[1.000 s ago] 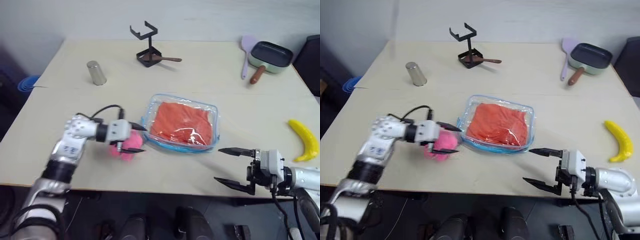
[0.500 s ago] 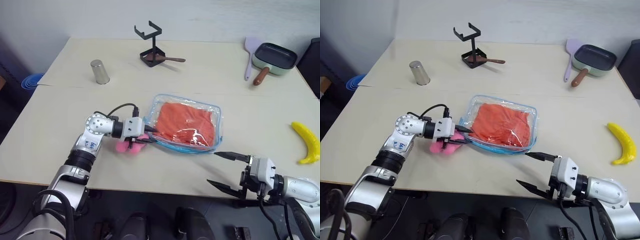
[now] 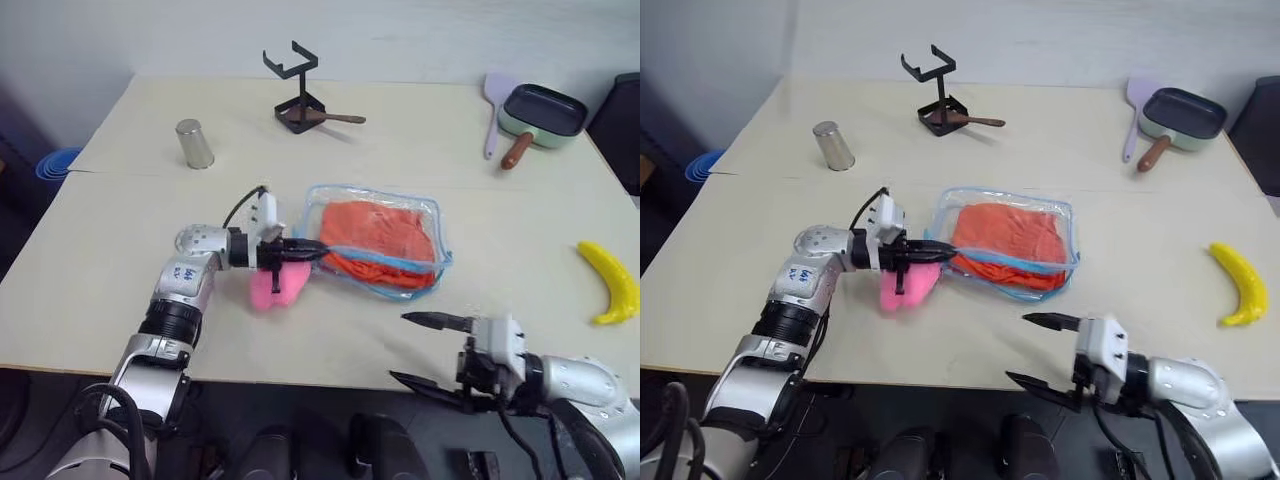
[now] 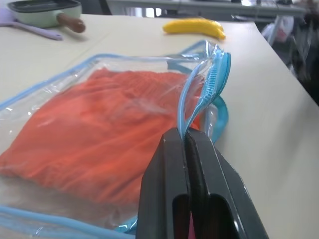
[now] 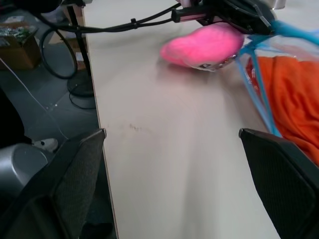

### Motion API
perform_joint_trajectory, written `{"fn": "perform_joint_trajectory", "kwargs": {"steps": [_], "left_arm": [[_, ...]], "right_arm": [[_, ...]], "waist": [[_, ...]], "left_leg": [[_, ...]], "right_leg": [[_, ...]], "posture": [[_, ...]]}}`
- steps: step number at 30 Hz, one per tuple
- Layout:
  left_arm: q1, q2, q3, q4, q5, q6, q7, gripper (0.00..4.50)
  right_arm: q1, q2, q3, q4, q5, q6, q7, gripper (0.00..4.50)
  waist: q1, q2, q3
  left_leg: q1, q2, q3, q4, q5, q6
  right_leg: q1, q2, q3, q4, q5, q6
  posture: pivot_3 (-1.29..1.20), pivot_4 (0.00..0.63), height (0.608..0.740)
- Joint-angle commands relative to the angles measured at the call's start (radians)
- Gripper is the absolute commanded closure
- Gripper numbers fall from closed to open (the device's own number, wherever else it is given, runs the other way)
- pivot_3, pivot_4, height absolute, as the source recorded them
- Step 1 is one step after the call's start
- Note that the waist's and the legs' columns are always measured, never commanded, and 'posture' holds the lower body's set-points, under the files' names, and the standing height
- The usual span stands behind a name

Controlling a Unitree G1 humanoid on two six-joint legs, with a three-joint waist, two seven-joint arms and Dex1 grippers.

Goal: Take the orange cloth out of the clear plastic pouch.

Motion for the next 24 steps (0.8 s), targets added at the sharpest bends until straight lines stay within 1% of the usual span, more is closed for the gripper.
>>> {"fn": "perform_joint_trajectory", "kwargs": {"steps": [1, 5, 9, 12, 15, 18, 22, 24], "left_arm": [[0.037, 0.01, 0.009, -0.107, -0.034, 0.081, 0.017, 4.48], [0.086, 0.021, -0.002, -0.164, -0.022, 0.111, 0.032, 4.48], [0.113, 0.023, -0.004, -0.197, -0.022, 0.127, 0.042, 4.48], [0.131, 0.023, -0.01, -0.215, -0.017, 0.123, 0.048, 4.48], [0.146, 0.021, -0.016, -0.231, -0.019, 0.127, 0.05, 4.48], [0.153, 0.017, -0.02, -0.236, -0.018, 0.123, 0.054, 4.48], [0.154, 0.016, -0.021, -0.23, -0.018, 0.117, 0.058, 4.48], [0.151, 0.015, -0.021, -0.226, -0.02, 0.114, 0.06, 4.48]], "right_arm": [[-0.086, 0.052, 0.06, -0.043, 0.005, 0.119, -0.119, 0.0], [-0.213, 0.137, 0.123, 0.03, -0.095, 0.185, -0.258, 0.0], [-0.308, 0.209, 0.133, 0.121, -0.158, 0.242, -0.364, 0.0], [-0.336, 0.23, 0.15, 0.152, -0.208, 0.256, -0.395, 0.0], [-0.365, 0.268, 0.18, 0.183, -0.279, 0.278, -0.467, 0.0], [-0.38, 0.294, 0.213, 0.202, -0.348, 0.29, -0.515, 0.0], [-0.402, 0.247, 0.296, 0.221, -0.479, 0.244, -0.501, 0.0], [-0.425, 0.197, 0.344, 0.239, -0.554, 0.2, -0.471, 0.0]], "waist": [[0.001, 0.0, 0.0], [0.002, 0.0, 0.0], [0.004, 0.0, 0.0], [0.002, 0.0, 0.0], [0.002, 0.0, 0.0], [0.001, 0.0, 0.0], [-0.001, 0.0, 0.0], [-0.001, 0.0, 0.0]], "left_leg": [[0.0, 0.0, 0.0, 0.0, 0.0, 0.0], [-0.001, 0.0, 0.0, 0.0, 0.0, -0.001], [-0.002, 0.0, -0.001, 0.001, 0.0, -0.001], [-0.003, 0.0, -0.001, 0.001, 0.0, -0.001], [-0.006, 0.0, -0.001, 0.001, 0.0, -0.001], [-0.015, -0.001, 0.0, 0.005, 0.0, -0.001], [-0.017, -0.001, 0.001, 0.006, 0.0, 0.0], [-0.017, -0.001, 0.001, 0.006, 0.0, 0.0]], "right_leg": [[0.0, 0.0, 0.0, 0.0, 0.0, 0.0], [-0.001, 0.0, 0.0, 0.0, 0.0, 0.0], [-0.001, 0.0, -0.001, 0.0, 0.0, 0.0], [-0.002, 0.0, -0.001, 0.0, 0.0, 0.0], [-0.004, 0.0, -0.001, 0.0, 0.0, 0.0], [-0.015, 0.0, 0.0, 0.005, 0.0, 0.0], [-0.016, 0.0, 0.0, 0.005, 0.0, 0.0], [-0.016, 0.0, 0.0, 0.005, 0.0, 0.0]], "posture": [[0.0, 0.15, 0.74], [0.0, 0.15, 0.74], [0.0, 0.15, 0.74], [0.0, 0.15, 0.74], [0.0, 0.15, 0.74], [0.0, 0.15, 0.74], [0.0, 0.15, 0.74], [0.0, 0.15, 0.74]]}}
